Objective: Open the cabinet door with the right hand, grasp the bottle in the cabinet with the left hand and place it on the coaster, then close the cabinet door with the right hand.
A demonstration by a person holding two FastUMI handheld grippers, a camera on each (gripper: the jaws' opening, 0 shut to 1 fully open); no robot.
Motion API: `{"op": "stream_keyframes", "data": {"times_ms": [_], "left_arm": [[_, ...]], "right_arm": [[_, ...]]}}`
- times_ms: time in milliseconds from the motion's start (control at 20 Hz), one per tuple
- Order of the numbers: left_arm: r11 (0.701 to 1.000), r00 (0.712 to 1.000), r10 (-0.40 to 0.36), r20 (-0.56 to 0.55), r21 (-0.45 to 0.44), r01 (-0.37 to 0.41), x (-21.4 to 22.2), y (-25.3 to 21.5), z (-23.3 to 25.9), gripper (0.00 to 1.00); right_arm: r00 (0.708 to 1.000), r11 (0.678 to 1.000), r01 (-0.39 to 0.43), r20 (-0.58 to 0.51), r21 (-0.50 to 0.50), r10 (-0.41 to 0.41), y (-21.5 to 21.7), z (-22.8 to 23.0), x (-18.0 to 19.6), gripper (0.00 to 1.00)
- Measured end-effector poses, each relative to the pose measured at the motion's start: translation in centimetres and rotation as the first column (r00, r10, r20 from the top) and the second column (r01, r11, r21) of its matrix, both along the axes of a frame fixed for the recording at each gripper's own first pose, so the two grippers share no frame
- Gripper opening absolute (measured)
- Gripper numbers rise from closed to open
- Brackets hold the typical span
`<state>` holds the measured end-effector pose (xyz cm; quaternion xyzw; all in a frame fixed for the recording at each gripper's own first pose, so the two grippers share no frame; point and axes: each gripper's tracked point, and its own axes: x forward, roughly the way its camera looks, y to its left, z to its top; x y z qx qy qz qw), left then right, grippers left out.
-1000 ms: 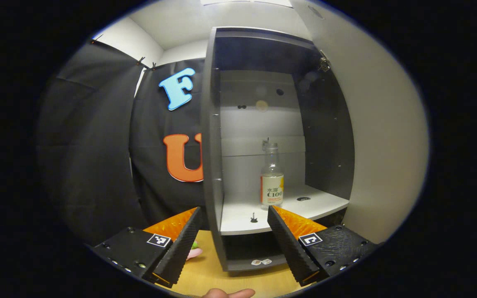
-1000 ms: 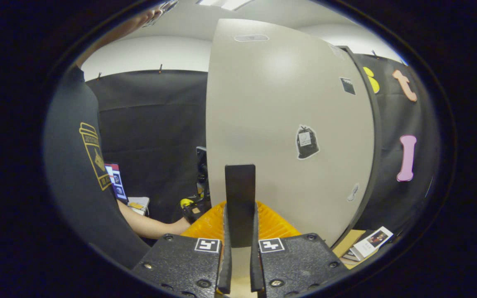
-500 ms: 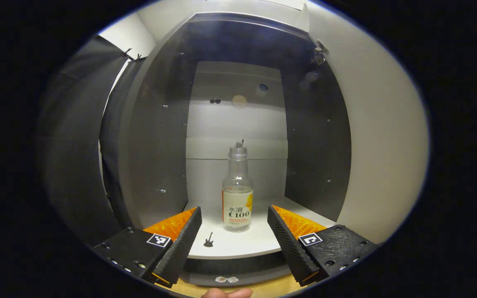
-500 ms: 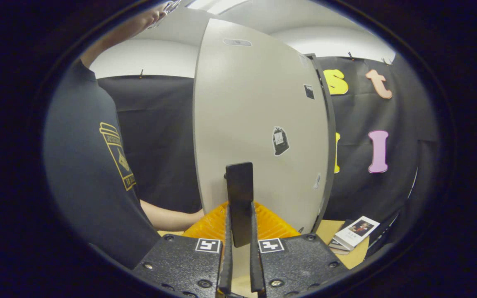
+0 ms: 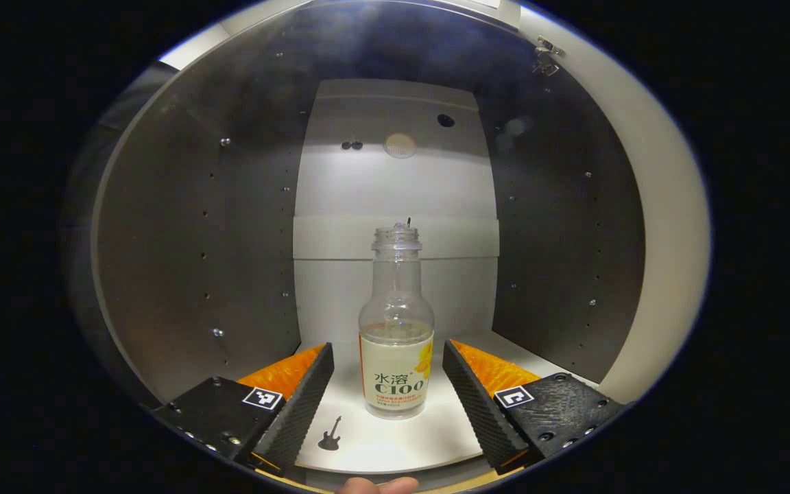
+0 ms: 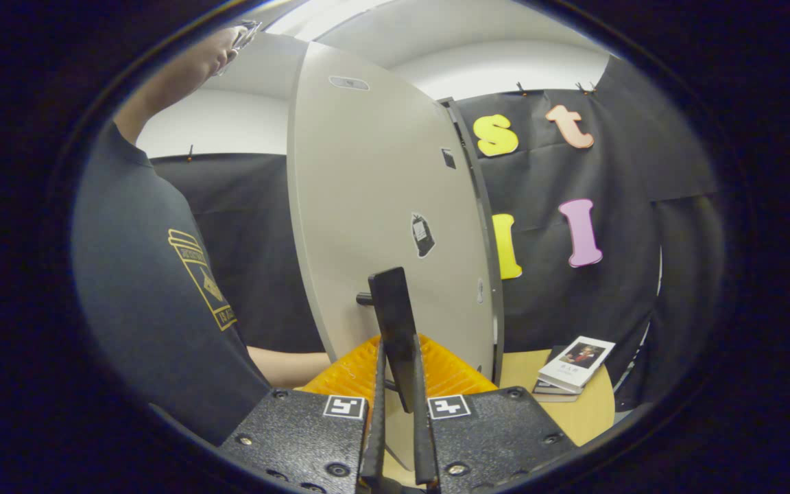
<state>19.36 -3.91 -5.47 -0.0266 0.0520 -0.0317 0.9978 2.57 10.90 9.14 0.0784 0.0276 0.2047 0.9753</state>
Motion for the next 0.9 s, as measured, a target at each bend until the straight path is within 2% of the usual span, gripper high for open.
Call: {"op": "stream_keyframes", "data": {"times_ms": [50,100,150,300,400,500,550,650,750,850,900], "left_arm": [[1.0,1.0,-0.001,0.004,0.006,0.001,0.4,-0.1,-0.1,0.96],[1.0,1.0,-0.004,0.005,0.019,0.004,0.7,-0.3,-0.2,0.96],[1.0,1.0,-0.002,0.0,0.03,0.002,0.9,-0.6,-0.4,0.96],[0.999,1.0,0.0,-0.002,0.052,0.0,1.5,-1.1,-0.5,0.96],[0.998,1.0,0.003,-0.008,0.069,-0.002,1.8,-1.6,-0.8,0.96],[0.996,1.0,0.015,-0.008,0.086,-0.014,2.0,-1.6,-0.9,0.96],[0.996,1.0,0.009,-0.013,0.089,-0.007,2.2,-1.8,-1.1,0.96],[0.994,1.0,0.009,-0.029,0.105,-0.006,2.5,-2.1,-1.5,0.96],[0.994,0.999,0.019,-0.04,0.109,-0.014,2.8,-1.9,-2.0,0.95],[0.993,0.999,0.022,-0.044,0.114,-0.017,3.0,-1.6,-2.2,0.94],[0.993,0.999,0.024,-0.041,0.115,-0.019,3.5,-1.5,-2.3,0.85]], "right_arm": [[0.999,0.999,0.037,0.009,-0.004,-0.037,-1.0,0.1,0.0,0.27],[0.998,0.998,0.066,0.019,-0.003,-0.066,-1.7,0.2,0.1,0.29],[0.991,0.992,0.128,0.031,-0.007,-0.127,-3.2,0.3,0.4,0.35],[0.957,0.959,0.283,0.053,0.025,-0.284,-7.6,0.6,0.9,0.53],[0.93,0.931,0.358,0.058,0.072,-0.363,-10.2,0.8,0.8,0.55],[0.93,0.928,0.345,0.081,0.144,-0.358,-10.7,1.6,0.1,0.57],[0.932,0.927,0.333,0.088,0.171,-0.351,-10.4,1.8,0.3,0.72],[0.936,0.928,0.325,0.077,0.184,-0.343,-10.5,1.1,0.6,0.89],[0.931,0.924,0.341,0.073,0.172,-0.357,-11.1,0.8,1.0,0.94],[0.934,0.926,0.333,0.075,0.179,-0.35,-11.1,0.9,1.1,0.94],[0.939,0.931,0.317,0.073,0.182,-0.335,-10.9,0.8,1.2,0.93]]}}
